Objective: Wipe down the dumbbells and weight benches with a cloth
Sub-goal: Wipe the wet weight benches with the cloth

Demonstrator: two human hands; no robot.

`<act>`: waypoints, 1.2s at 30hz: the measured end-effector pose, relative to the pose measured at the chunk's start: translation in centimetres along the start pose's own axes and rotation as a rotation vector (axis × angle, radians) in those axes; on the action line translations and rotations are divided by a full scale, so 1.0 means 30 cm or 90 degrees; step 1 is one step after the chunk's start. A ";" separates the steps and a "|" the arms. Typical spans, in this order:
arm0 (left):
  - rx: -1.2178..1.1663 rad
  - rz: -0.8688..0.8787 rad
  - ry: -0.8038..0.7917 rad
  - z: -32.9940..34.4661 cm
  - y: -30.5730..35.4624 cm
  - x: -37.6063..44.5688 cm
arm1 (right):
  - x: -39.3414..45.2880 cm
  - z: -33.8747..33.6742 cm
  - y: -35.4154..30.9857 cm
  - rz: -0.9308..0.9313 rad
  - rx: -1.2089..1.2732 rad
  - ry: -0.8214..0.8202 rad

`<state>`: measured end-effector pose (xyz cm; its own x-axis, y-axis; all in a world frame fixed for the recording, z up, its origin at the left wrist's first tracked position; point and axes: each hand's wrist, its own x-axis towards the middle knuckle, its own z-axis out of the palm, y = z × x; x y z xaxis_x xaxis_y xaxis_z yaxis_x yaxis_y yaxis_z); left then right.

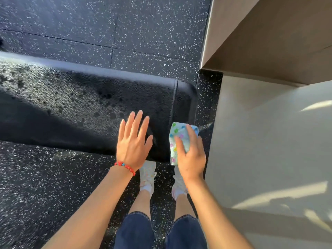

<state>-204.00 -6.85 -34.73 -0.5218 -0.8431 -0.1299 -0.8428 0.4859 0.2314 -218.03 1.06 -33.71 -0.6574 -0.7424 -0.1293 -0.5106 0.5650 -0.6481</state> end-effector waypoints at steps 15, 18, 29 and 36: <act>-0.016 0.027 0.043 0.094 -0.048 -0.022 | 0.327 0.123 -0.083 -0.017 -0.144 0.050; -0.025 0.035 0.054 0.098 -0.049 -0.021 | 0.196 0.127 -0.046 -0.042 -0.160 0.072; -0.040 0.008 0.080 0.039 -0.119 -0.026 | -0.046 0.109 -0.033 -0.157 -0.158 0.056; 0.009 -0.072 0.109 0.057 -0.238 -0.026 | 0.126 0.197 -0.083 -0.272 -0.264 0.055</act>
<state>-197.80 -9.27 -37.93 -0.3944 -0.9188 0.0121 -0.8972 0.3879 0.2112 -215.97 -5.28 -37.04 -0.3804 -0.9125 0.1507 -0.9017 0.3298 -0.2796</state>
